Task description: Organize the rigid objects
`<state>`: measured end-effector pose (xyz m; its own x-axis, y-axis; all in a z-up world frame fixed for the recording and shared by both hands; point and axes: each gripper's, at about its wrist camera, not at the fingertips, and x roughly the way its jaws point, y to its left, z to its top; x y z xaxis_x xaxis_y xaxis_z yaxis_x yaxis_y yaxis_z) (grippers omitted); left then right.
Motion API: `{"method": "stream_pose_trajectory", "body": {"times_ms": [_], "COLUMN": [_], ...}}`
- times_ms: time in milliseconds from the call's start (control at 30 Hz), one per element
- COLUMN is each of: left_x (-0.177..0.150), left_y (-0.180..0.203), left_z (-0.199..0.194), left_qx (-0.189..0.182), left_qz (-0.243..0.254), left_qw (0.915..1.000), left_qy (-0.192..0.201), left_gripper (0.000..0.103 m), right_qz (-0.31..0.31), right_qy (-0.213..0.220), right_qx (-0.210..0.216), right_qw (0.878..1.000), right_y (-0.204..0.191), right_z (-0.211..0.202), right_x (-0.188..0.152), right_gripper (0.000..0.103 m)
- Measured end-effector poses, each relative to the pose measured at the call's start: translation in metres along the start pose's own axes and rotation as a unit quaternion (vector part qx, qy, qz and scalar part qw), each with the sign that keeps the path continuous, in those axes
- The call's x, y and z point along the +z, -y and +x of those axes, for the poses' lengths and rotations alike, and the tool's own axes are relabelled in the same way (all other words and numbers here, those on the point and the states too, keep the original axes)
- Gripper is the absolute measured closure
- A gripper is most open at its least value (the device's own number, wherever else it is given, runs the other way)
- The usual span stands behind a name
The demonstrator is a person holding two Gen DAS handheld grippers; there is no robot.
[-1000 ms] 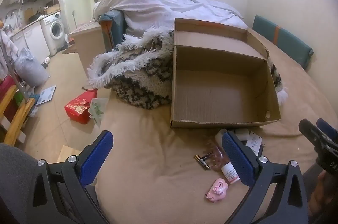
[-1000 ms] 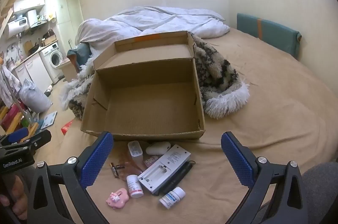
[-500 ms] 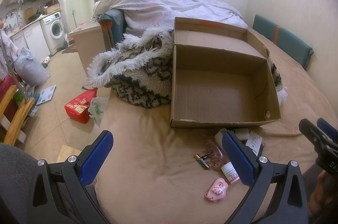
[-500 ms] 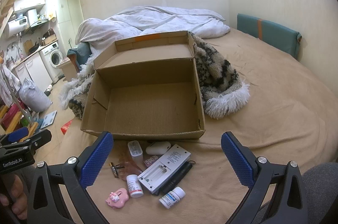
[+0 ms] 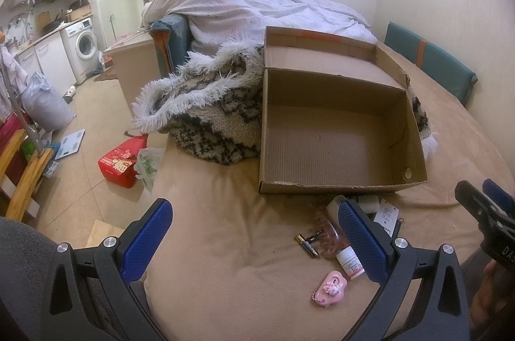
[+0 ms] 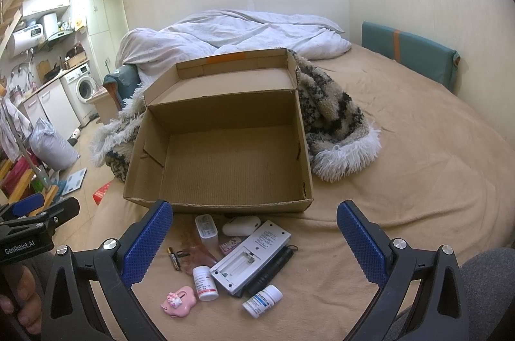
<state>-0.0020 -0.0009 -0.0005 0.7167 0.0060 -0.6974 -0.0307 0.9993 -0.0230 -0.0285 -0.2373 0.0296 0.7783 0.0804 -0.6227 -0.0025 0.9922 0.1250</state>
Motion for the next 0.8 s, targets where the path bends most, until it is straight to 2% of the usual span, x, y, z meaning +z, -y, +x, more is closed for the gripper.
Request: {"method": "stream_pose_trajectory", "body": {"times_ms": [800], "left_x": [-0.0032], "left_y": [0.0064], "left_z": [0.0034], "left_qx": [0.003], "left_qz": [0.006], "left_qw": [1.0], "left_qy": [-0.002], "left_gripper": [0.0], "right_qz": [-0.001], "right_qy": [0.0], "right_qx": [-0.002], "right_qw": [1.0], "right_y": [-0.0004], "right_z": [0.0001], "right_x": [0.0004], "right_gripper": [0.0]}}
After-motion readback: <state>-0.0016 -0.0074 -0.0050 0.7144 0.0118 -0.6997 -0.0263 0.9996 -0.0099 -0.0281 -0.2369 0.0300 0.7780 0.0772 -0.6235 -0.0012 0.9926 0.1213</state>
